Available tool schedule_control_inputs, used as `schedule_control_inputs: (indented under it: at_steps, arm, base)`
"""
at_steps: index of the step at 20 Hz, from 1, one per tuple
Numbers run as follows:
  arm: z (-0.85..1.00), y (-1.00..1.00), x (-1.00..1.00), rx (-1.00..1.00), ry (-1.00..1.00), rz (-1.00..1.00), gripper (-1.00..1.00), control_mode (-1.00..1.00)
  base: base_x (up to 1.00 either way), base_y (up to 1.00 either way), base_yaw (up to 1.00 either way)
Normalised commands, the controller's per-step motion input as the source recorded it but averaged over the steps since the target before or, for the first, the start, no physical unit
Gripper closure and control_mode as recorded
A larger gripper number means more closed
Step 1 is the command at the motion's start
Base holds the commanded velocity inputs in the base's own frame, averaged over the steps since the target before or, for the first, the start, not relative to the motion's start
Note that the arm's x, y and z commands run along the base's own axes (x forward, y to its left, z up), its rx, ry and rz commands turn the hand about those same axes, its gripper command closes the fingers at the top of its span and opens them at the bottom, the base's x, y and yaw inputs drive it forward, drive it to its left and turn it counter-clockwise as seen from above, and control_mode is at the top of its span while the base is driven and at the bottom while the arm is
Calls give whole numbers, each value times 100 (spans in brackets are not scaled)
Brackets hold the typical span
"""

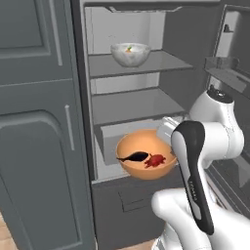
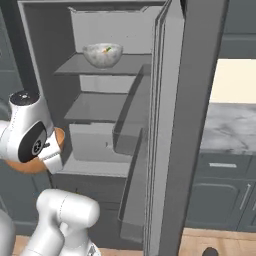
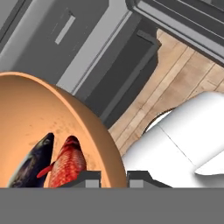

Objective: Place the bowl with the carrot and garlic on the top shelf of the fridge. Place the bowl with the fishs on the second highest shelf of the fridge.

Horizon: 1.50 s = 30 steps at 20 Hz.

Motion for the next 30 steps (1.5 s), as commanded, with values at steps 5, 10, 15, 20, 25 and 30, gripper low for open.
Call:
schedule_control_inputs:
  at_steps: [5,10,15,20,25,30]
  arm:
    - [0,0,0,0,0,0,100,100]
    - [0,-45,58,-1,-4,-31,100,-100]
    - [-6,-24,78,1,-16,-52,100,-100]
    - [-2,-2,99,5,-19,-22,100,-100]
    - [-40,-1,99,3,0,1,100,-100]
    - [-12,0,100,4,0,7,100,-100]
  base:
    - [78,-2,-17]
    - [16,-6,-6]
    - [0,0,0]
    - [0,0,0]
    - [0,0,0]
    - [0,0,0]
